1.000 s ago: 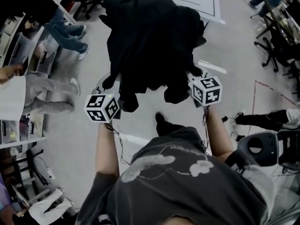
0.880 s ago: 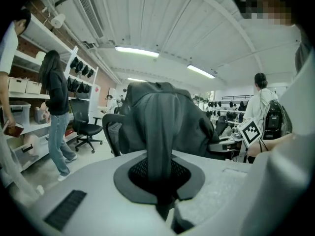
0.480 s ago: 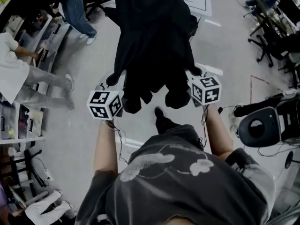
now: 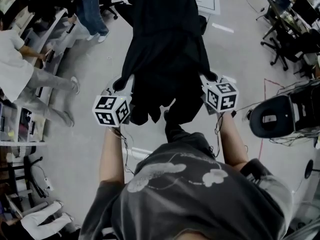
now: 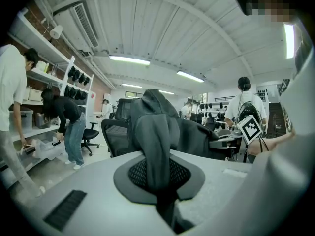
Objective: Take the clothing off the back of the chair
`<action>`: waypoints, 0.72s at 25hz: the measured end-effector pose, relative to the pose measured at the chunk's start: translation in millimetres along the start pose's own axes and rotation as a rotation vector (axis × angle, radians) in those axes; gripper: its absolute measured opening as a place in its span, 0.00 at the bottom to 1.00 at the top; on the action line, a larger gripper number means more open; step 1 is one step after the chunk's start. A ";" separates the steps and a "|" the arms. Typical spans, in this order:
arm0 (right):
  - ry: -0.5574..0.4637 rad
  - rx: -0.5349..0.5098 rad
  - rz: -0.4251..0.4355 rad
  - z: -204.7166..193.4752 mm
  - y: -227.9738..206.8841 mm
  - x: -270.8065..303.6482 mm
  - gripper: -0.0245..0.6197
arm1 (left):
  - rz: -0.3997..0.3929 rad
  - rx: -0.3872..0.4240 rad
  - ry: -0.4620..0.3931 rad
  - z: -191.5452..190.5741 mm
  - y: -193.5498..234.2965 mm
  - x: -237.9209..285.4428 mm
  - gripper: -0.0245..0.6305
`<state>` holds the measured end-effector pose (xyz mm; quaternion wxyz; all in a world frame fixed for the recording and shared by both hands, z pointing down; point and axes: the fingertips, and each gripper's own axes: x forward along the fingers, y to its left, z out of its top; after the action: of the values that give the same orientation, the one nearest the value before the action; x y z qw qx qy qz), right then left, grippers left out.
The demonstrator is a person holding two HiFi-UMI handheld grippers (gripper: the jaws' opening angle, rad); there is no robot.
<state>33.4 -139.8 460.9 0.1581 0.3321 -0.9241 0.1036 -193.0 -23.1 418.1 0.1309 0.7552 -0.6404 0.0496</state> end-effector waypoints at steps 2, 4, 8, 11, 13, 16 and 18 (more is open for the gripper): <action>-0.003 -0.003 0.000 -3.7 5.0 -13.6 0.05 | 0.004 0.001 -0.006 -2.2 -8.5 -11.8 0.05; -0.003 -0.009 0.003 -7.8 9.6 -26.8 0.05 | 0.009 0.003 -0.011 -4.4 -17.3 -23.2 0.05; -0.005 -0.017 0.010 -13.7 19.4 -50.5 0.05 | 0.019 -0.015 -0.021 -9.4 -30.5 -43.5 0.05; -0.008 -0.020 0.011 -19.7 27.2 -67.4 0.05 | 0.017 -0.036 -0.029 -13.7 -40.1 -59.1 0.05; -0.014 -0.020 0.008 -23.9 32.1 -78.6 0.05 | 0.017 -0.038 -0.035 -15.6 -46.4 -69.4 0.05; -0.025 -0.016 0.010 -29.2 38.3 -94.2 0.05 | 0.019 -0.035 -0.045 -16.5 -55.1 -83.1 0.05; -0.026 -0.009 0.011 -33.7 41.2 -103.5 0.05 | 0.020 -0.037 -0.051 -17.3 -60.2 -90.7 0.05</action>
<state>89.8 -38.5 451.2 0.1473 0.3276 -0.9283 0.0960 -148.2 76.7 404.7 0.1282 0.7473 -0.6517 0.0197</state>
